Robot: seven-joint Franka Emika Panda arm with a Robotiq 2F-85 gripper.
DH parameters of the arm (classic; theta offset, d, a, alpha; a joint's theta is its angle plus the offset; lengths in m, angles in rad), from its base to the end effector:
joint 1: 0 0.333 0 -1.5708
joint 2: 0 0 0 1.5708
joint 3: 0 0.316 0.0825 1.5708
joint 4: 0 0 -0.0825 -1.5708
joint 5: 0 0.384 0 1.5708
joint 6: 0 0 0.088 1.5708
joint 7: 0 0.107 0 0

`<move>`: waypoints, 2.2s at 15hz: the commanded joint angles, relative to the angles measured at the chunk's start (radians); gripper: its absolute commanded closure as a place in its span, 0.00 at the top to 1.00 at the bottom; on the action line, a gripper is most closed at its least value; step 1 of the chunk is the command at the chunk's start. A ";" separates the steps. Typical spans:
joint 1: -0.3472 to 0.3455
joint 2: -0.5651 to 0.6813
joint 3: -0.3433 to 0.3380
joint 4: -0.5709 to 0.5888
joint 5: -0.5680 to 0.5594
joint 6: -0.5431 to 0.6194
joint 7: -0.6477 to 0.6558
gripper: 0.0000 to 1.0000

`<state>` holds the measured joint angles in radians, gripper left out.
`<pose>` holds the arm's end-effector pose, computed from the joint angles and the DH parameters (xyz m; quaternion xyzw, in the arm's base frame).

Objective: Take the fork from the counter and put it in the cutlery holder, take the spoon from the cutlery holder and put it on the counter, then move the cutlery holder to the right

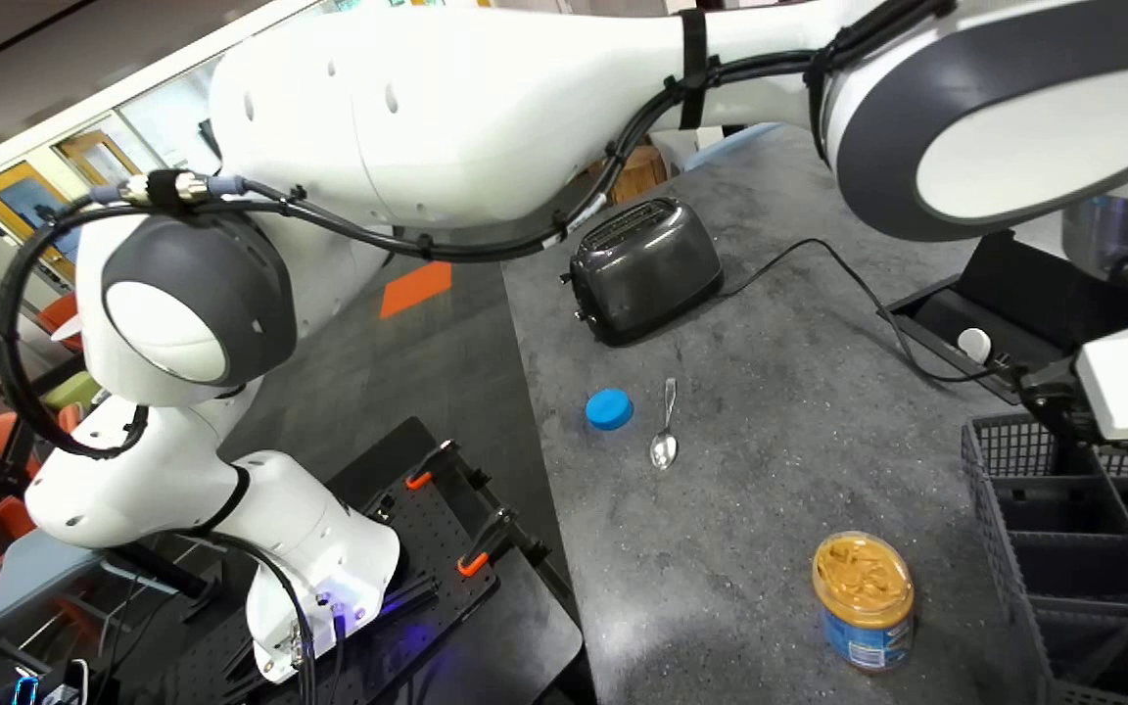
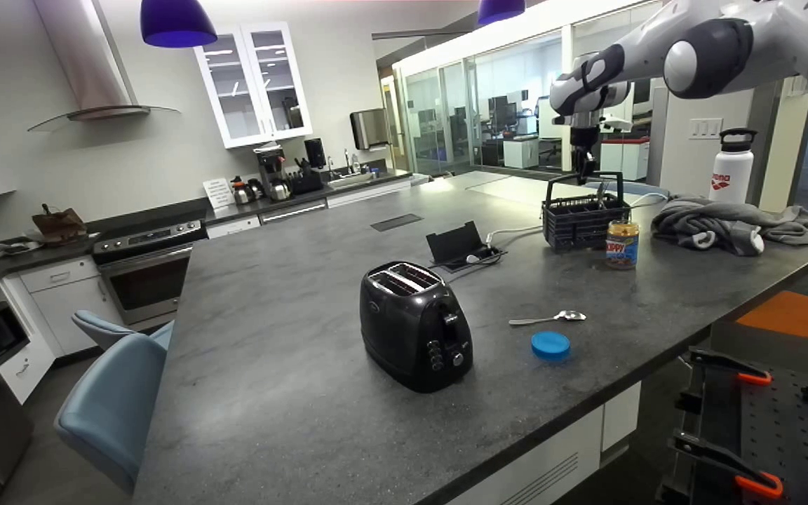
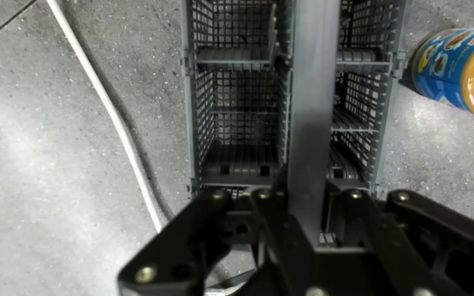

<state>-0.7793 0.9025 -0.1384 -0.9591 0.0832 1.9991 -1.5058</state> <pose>0.5185 -0.5994 0.3424 0.9499 0.3038 0.0129 0.0721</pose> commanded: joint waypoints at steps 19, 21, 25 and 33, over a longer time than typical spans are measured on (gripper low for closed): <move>0.157 -0.180 -0.035 -0.018 -0.064 -0.247 0.253 1.00; 0.214 -0.248 -0.047 -0.107 -0.088 -0.194 0.358 1.00; 0.310 -0.369 -0.048 -0.264 -0.140 -0.155 0.515 1.00; 0.422 -0.612 -0.035 -0.597 -0.241 -0.142 0.617 1.00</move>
<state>-0.3885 0.4332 -0.1704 -1.3591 -0.1167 1.8182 -0.9174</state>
